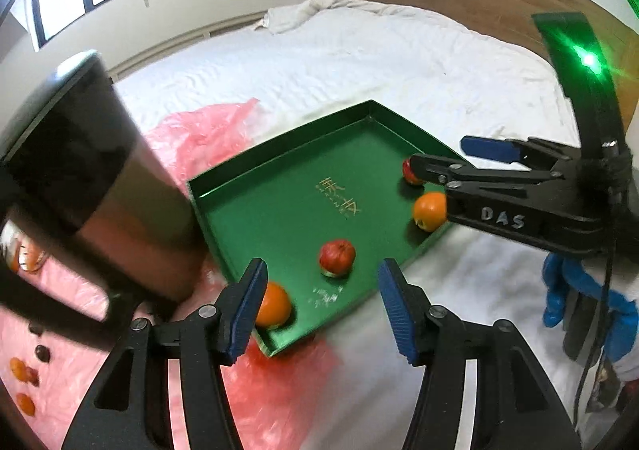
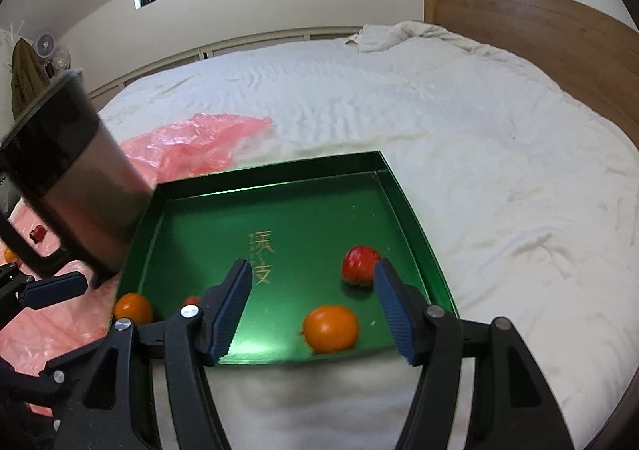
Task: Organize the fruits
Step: 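Open the left tool in the green tray while the right tool releases its apple, then move both tools back toward the remaining oranges and plums, then close the left tool on an orange while the right tool grasps a dark plum, then carry the orange in the left tool to the green tray while the right tool carries its plum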
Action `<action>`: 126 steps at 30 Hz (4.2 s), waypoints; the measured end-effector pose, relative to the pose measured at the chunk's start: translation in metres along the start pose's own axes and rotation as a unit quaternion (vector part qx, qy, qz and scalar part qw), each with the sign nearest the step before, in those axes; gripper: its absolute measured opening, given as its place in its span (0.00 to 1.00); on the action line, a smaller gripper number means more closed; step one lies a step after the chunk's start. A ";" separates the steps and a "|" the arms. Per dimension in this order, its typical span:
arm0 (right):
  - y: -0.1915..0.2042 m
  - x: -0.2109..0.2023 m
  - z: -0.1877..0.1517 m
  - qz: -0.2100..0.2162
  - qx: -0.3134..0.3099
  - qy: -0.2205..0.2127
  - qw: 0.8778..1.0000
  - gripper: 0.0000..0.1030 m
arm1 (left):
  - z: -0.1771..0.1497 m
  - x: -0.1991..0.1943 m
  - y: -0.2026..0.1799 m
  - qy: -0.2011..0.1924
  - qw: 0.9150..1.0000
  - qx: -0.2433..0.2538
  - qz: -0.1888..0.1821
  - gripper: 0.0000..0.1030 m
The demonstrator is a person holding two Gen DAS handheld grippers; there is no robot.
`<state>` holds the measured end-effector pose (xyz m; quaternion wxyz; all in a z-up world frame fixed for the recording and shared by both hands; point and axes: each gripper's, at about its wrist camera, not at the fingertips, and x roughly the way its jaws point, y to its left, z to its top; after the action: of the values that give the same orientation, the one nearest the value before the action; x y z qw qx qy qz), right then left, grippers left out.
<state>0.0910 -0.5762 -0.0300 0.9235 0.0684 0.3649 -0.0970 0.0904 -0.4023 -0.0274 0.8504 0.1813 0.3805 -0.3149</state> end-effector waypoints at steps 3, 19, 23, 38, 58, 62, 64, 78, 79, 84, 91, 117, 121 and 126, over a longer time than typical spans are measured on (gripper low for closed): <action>0.009 -0.019 -0.005 0.004 -0.006 -0.009 1.000 1.00 | -0.012 -0.017 0.006 -0.001 1.000 0.000 0.006 0.51; 0.077 -0.108 -0.039 0.042 -0.023 -0.050 0.998 1.00 | -0.072 -0.098 0.059 -0.005 0.997 -0.054 0.049 0.60; 0.101 -0.122 -0.050 0.063 -0.040 -0.045 0.996 1.00 | -0.090 -0.114 0.071 -0.012 0.996 -0.059 0.072 0.73; 0.194 -0.156 -0.078 0.159 -0.089 -0.070 0.981 1.00 | -0.155 -0.168 0.137 -0.024 0.980 -0.111 0.164 0.89; 0.353 -0.105 -0.081 0.228 -0.198 -0.004 0.953 1.00 | -0.258 -0.184 0.300 -0.003 0.946 -0.229 0.231 0.89; 0.379 -0.087 -0.073 0.235 -0.215 0.008 0.948 1.00 | -0.269 -0.179 0.339 0.006 0.938 -0.247 0.245 0.89; 0.393 -0.074 -0.066 0.242 -0.217 0.015 0.946 1.00 | -0.274 -0.175 0.359 0.007 0.934 -0.265 0.240 0.89; 0.480 0.041 -0.031 0.256 -0.265 0.076 0.927 1.00 | -0.270 -0.106 0.434 0.041 0.942 -0.264 0.206 0.77; 0.484 0.047 -0.031 0.256 -0.267 0.079 0.926 1.00 | -0.270 -0.101 0.437 0.045 0.942 -0.262 0.207 0.76; 0.500 0.082 -0.027 0.260 -0.269 0.103 0.922 0.99 | -0.275 -0.084 0.447 0.059 0.940 -0.266 0.206 0.70; 0.517 0.110 -0.025 0.265 -0.278 0.119 0.916 0.72 | -0.286 -0.074 0.450 0.063 0.940 -0.269 0.198 0.63; 0.515 0.127 -0.032 0.281 -0.263 0.143 0.912 0.12 | -0.289 -0.077 0.458 0.041 0.943 -0.289 0.159 0.38; 0.513 0.125 -0.033 0.281 -0.261 0.140 0.913 0.12 | -0.291 -0.082 0.458 0.030 0.943 -0.295 0.154 0.38; 0.510 0.121 -0.034 0.282 -0.255 0.139 0.915 0.12 | -0.296 -0.089 0.463 0.012 0.939 -0.314 0.142 0.38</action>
<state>0.2724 -0.0900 -0.1095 0.8388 -0.0564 0.4672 0.2738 0.1989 0.1363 -0.1184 0.8954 -0.0392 0.4404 -0.0537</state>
